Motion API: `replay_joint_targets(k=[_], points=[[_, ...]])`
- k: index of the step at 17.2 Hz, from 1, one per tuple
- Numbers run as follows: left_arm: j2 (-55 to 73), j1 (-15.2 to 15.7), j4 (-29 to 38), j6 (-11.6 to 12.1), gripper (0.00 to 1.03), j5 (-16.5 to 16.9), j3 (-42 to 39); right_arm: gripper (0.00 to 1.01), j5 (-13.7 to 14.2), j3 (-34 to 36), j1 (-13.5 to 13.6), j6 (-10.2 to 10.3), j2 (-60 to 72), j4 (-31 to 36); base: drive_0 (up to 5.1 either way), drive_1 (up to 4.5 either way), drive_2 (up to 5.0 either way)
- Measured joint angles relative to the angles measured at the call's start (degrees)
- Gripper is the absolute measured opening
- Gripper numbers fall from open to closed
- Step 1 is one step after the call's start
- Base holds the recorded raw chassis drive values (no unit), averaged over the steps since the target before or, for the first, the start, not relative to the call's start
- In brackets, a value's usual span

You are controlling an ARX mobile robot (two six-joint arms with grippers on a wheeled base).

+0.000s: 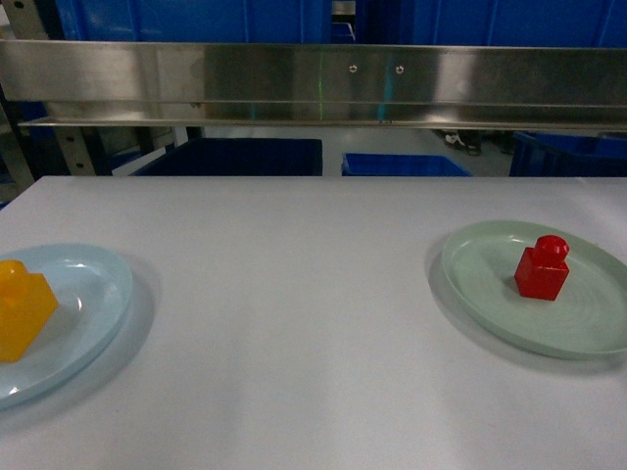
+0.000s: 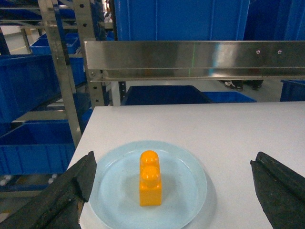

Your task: Sort and place red and yellow blocks in left bins

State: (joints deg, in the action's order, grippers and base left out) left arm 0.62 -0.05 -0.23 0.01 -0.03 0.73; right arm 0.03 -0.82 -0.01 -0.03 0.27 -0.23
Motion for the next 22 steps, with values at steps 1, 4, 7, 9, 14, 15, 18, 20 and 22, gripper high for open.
replay_joint_targets(k=[1,4,7,9,14,15,18,20,22], points=[[0.0,0.0,0.0,0.0,0.98,0.0,0.0,0.98,0.0,0.0,0.0,0.0,0.0,0.0,0.0,0.0,0.0],[0.0,0.0,0.0,0.0,0.98,0.0,0.0,0.98,0.0,0.0,0.0,-0.02,0.0,0.0,0.0,0.0,0.0],[0.0,0.0,0.0,0.0,0.98,0.0,0.0,0.98,-0.02,0.0,0.0,0.0,0.0,0.0,0.0,0.0,0.0],[0.0,0.0,0.0,0.0,0.98,0.0,0.0,0.98,-0.02,0.0,0.0,0.0,0.0,0.0,0.0,0.0,0.0],[0.0,0.0,0.0,0.0,0.98,0.0,0.0,0.98,-0.02,0.0,0.0,0.0,0.0,0.0,0.0,0.0,0.0],[0.0,0.0,0.0,0.0,0.98,0.0,0.0,0.98,-0.02,0.0,0.0,0.0,0.0,0.0,0.0,0.0,0.0],[0.0,0.0,0.0,0.0,0.98,0.0,0.0,0.98,-0.02,0.0,0.0,0.0,0.0,0.0,0.0,0.0,0.0],[0.02,0.02,-0.26,0.0,0.98,0.09,0.0,0.98,-0.24,-0.02,0.0,0.04,0.04,-0.37,0.0,0.0,0.0],[0.42,2.62,-2.03,-0.02,0.98,3.89,0.04,0.98,-1.73,-0.17,0.02,2.03,1.68,-3.34,0.0,0.0,0.0]])
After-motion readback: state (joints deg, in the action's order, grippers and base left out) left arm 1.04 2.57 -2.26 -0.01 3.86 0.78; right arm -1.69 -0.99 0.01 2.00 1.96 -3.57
